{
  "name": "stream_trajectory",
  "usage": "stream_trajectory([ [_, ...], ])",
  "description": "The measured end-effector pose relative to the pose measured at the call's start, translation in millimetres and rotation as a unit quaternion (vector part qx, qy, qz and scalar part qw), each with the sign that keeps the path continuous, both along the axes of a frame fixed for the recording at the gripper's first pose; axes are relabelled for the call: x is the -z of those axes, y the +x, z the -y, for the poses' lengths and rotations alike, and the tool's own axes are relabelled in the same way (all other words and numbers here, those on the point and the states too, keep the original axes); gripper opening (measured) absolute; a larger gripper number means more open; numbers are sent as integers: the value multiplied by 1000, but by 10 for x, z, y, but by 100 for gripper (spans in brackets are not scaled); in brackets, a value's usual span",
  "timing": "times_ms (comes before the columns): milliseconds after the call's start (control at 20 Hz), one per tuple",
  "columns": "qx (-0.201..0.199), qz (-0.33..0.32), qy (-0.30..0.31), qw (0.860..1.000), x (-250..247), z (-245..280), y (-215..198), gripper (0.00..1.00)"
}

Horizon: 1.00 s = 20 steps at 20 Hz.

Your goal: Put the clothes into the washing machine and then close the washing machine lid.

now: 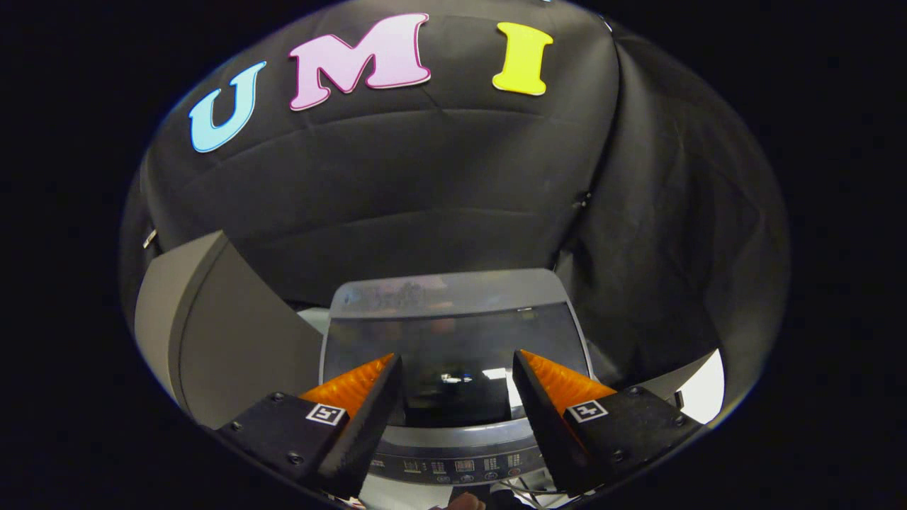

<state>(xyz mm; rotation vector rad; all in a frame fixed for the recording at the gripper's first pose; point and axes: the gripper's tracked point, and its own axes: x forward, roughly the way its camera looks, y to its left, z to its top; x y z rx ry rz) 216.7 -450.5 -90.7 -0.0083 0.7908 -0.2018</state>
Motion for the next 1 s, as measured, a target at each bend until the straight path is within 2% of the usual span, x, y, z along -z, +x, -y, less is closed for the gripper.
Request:
stream_trajectory([
  [250,0,-14,6,1000,116,36,-275,97],
  [350,-14,11,5,1000,-82,-33,-272,97],
  [500,-35,84,1,996,-602,-151,-211,97],
  [700,-57,188,2,981,-1446,-354,-268,97],
  [1000,-83,318,14,944,-2451,-587,-500,97],
])
